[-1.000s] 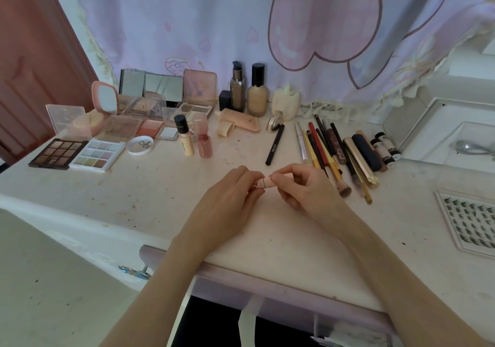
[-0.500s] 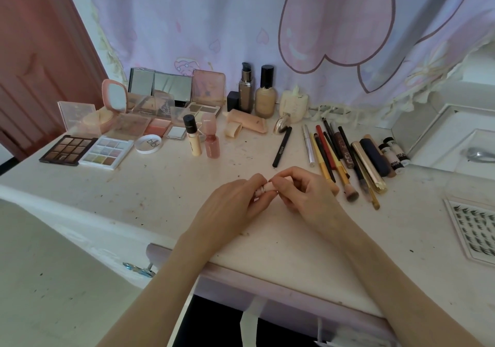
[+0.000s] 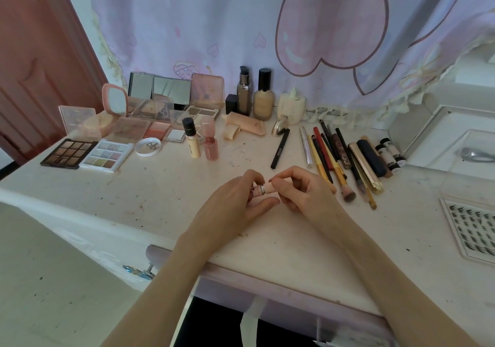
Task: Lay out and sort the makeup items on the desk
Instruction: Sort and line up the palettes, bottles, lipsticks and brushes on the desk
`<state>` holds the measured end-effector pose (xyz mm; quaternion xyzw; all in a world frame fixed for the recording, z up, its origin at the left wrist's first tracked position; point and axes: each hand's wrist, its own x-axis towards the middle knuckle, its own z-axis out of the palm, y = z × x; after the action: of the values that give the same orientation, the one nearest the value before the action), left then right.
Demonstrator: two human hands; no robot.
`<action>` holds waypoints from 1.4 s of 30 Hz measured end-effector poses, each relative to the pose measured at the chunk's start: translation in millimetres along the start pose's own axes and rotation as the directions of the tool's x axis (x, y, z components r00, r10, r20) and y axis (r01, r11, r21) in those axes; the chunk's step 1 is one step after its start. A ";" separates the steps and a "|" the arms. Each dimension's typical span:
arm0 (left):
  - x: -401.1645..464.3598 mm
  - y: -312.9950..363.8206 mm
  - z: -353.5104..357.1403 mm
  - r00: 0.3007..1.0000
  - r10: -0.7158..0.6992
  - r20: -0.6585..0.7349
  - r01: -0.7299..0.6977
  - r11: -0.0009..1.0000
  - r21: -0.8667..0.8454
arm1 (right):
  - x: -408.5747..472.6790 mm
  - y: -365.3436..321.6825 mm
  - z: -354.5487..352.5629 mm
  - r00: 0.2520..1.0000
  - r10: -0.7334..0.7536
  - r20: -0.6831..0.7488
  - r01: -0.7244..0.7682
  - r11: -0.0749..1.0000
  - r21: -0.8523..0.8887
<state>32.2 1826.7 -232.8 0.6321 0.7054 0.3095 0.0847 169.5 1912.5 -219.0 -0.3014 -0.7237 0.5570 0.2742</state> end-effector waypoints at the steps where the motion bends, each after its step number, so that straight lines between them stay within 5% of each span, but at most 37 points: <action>1: 0.1 -1.0 0.8 1.000 -0.002 0.004 0.002 1.000 0.015 | 0.6 0.3 -0.9 1.000 -0.007 -0.014 0.006 1.000 -0.022; 9: 3.2 -4.5 1.7 1.000 0.011 -0.024 -0.008 0.993 0.114 | 4.8 5.8 -13.5 0.959 -0.022 -0.282 0.003 0.998 -0.068; 18: 15.5 -14.8 15.2 0.973 -0.064 -0.223 0.106 0.978 0.180 | 8.9 11.7 -5.0 0.934 -0.183 -0.307 0.038 0.904 -0.425; 29: 48.1 25.3 36.8 0.959 -0.180 -0.220 0.192 0.981 0.037 | 20.3 10.1 -24.8 0.872 -0.171 -0.459 -0.032 0.915 -0.402; 35: 46.2 23.5 27.0 0.932 -0.262 -0.251 0.253 0.965 -0.066 | 18.3 10.7 -20.3 0.867 -0.195 -0.459 -0.029 0.899 -0.436; 42: 36.6 18.2 27.6 0.933 -0.228 -0.280 0.235 0.972 -0.008 | 14.4 8.2 -2.9 0.923 -0.224 -0.314 -0.065 0.711 -0.700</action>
<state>54.7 1870.6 -234.9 0.4957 0.7835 0.3744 0.0122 163.0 1926.6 -225.4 -0.4511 -0.8258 0.1612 0.2977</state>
